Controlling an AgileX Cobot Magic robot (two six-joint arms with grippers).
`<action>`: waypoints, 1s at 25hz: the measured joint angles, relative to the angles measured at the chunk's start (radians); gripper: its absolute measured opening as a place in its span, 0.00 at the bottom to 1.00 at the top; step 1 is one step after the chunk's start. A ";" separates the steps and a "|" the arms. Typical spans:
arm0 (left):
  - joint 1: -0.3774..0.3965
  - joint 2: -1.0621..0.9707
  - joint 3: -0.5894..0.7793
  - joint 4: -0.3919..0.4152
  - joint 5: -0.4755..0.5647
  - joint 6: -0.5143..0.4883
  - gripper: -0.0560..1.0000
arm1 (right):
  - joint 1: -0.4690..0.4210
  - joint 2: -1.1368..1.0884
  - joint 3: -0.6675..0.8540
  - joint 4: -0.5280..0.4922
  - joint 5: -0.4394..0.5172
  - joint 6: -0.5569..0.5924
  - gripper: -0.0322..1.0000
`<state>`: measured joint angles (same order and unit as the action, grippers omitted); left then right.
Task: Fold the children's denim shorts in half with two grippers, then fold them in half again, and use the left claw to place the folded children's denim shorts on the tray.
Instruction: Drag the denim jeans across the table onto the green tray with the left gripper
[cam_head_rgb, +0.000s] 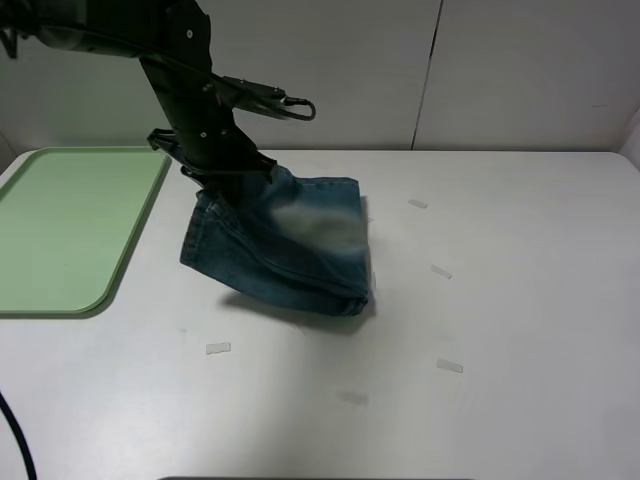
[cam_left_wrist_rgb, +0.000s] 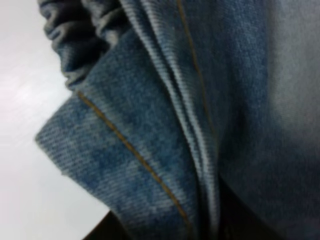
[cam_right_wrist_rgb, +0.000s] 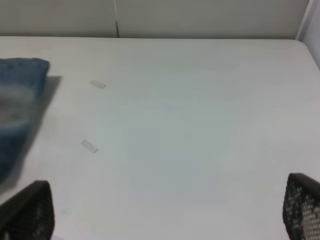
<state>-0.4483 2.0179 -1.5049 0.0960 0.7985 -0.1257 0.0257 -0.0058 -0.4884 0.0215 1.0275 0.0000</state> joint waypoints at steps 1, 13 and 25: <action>0.018 -0.009 0.000 0.002 0.017 0.019 0.29 | 0.000 0.000 0.000 0.000 0.000 0.000 0.70; 0.250 -0.045 0.000 0.007 0.162 0.193 0.28 | 0.000 0.000 0.000 0.000 0.000 0.000 0.70; 0.503 -0.045 0.000 0.009 0.062 0.238 0.28 | 0.000 0.000 0.000 0.000 0.000 0.000 0.70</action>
<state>0.0543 1.9727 -1.5049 0.1049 0.8602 0.1119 0.0257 -0.0058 -0.4884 0.0215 1.0275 0.0000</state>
